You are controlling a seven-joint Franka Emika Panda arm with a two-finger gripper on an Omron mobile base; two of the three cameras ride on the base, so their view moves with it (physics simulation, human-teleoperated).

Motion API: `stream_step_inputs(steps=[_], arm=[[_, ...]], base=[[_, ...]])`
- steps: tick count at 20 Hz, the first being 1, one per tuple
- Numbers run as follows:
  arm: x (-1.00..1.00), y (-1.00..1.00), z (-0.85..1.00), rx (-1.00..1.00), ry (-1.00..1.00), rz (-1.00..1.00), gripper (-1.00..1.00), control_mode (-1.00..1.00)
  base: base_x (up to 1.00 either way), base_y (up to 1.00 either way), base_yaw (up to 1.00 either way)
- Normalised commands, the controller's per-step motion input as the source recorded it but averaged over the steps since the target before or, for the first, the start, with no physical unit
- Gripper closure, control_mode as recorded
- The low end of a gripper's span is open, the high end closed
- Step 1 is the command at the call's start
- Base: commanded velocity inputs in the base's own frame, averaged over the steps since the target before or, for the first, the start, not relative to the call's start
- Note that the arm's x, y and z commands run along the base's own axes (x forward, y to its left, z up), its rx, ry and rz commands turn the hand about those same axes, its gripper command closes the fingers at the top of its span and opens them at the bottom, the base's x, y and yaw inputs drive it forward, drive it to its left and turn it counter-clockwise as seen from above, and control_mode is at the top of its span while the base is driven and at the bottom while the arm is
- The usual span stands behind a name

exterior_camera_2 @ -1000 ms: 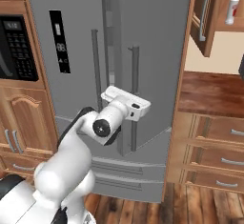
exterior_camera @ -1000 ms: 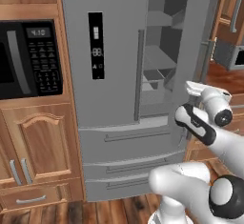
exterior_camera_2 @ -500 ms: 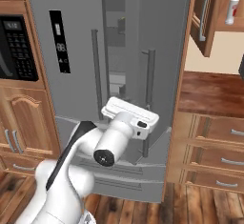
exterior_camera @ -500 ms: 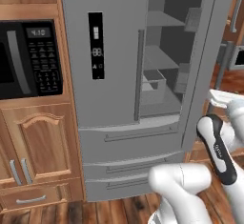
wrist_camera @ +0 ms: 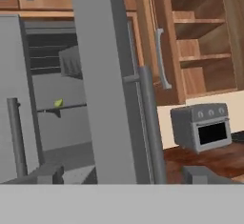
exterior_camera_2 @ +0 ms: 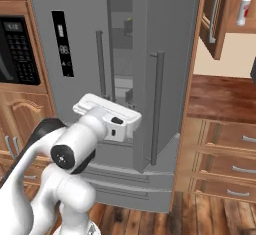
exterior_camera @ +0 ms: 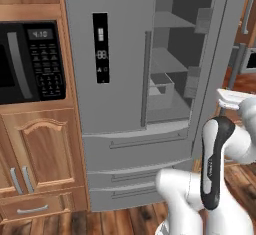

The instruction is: There is a bowl on the dining counter. Grab a lemon wedge from the fridge and place it in the bowl. Then get the liquor bottle and glass cup from the cabinet and place them next to the bowl.

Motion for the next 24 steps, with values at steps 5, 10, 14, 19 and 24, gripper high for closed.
stream_step_inputs(steps=[5,10,14,19,24], arm=[[-0.08,1.0,0.39,-0.06,0.15,0.02,-1.0,-1.0],[0.13,0.96,0.29,-0.04,0.26,0.0,-1.0,-1.0],[0.6,0.54,0.17,-0.06,0.19,-0.02,-1.0,-1.0],[0.87,0.07,0.03,-0.04,0.14,-0.12,-1.0,-1.0],[0.84,-0.19,0.0,0.0,0.08,-0.09,-1.0,-1.0]], base=[[0.0,0.0,0.0],[0.0,0.0,0.0],[0.0,0.0,0.0],[0.0,0.0,0.0],[0.0,0.0,0.0]])
